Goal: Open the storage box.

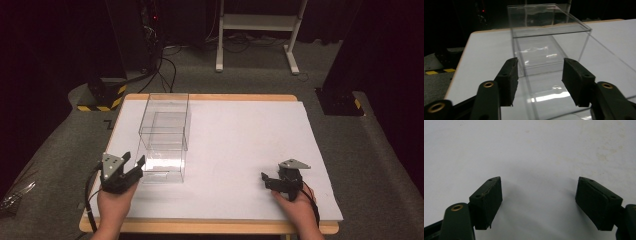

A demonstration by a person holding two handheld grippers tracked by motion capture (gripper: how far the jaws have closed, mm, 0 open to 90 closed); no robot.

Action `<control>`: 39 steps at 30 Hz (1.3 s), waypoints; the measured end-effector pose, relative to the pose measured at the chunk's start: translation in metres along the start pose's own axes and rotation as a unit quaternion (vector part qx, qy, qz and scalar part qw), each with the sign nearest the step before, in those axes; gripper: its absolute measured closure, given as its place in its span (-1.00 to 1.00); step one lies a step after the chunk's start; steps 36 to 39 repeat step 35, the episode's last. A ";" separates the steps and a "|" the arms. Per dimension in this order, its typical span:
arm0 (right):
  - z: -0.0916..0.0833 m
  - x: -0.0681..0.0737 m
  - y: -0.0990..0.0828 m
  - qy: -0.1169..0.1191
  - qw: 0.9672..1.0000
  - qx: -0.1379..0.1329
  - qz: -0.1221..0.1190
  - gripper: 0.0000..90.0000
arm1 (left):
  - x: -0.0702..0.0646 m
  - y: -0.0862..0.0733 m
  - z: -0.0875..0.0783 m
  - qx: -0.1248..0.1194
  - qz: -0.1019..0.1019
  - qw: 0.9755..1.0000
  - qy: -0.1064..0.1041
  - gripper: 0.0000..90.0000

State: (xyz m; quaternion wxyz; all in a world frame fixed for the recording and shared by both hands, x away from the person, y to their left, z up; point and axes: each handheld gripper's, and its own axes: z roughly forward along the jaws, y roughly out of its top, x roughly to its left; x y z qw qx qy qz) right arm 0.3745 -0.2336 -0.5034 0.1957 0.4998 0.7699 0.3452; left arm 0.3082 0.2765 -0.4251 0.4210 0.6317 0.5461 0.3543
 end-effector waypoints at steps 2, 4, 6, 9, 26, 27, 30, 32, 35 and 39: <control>0.000 0.000 0.000 0.000 1.000 0.000 0.000 -0.52 | 0.015 -0.001 0.002 0.000 -0.007 1.000 0.008 0.16; 0.000 0.000 0.000 0.000 1.000 0.000 0.000 -0.52 | 0.028 -0.003 0.005 0.004 -0.009 1.000 0.016 0.21; 0.000 0.000 0.000 0.000 1.000 0.000 0.000 -0.52 | 0.043 -0.009 0.011 0.016 -0.012 0.999 0.032 0.27; 0.000 0.000 0.000 0.000 1.000 0.000 0.000 -0.52 | 0.053 -0.014 0.016 0.030 -0.016 0.999 0.041 0.34; 0.000 0.001 0.000 -0.003 1.000 0.001 0.001 -0.52 | 0.076 -0.064 0.053 0.165 0.004 0.986 0.032 -0.08; 0.000 0.001 0.000 -0.003 1.000 0.001 0.001 -0.52 | 0.076 -0.064 0.053 0.165 0.004 0.986 0.032 -0.11; 0.000 0.001 0.000 -0.004 1.000 0.001 0.000 -0.51 | 0.076 -0.064 0.053 0.163 0.002 0.986 0.037 -0.15; 0.000 0.001 0.000 -0.004 1.000 0.001 0.000 -0.51 | 0.076 -0.064 0.053 0.162 0.000 0.986 0.038 -0.17; 0.000 0.001 0.000 -0.005 1.000 0.001 0.000 -0.51 | 0.076 -0.065 0.053 0.162 -0.002 0.986 0.038 -0.17; 0.000 0.001 0.000 -0.005 1.000 0.001 0.000 -0.51 | 0.076 -0.065 0.053 0.162 -0.002 0.986 0.038 -0.17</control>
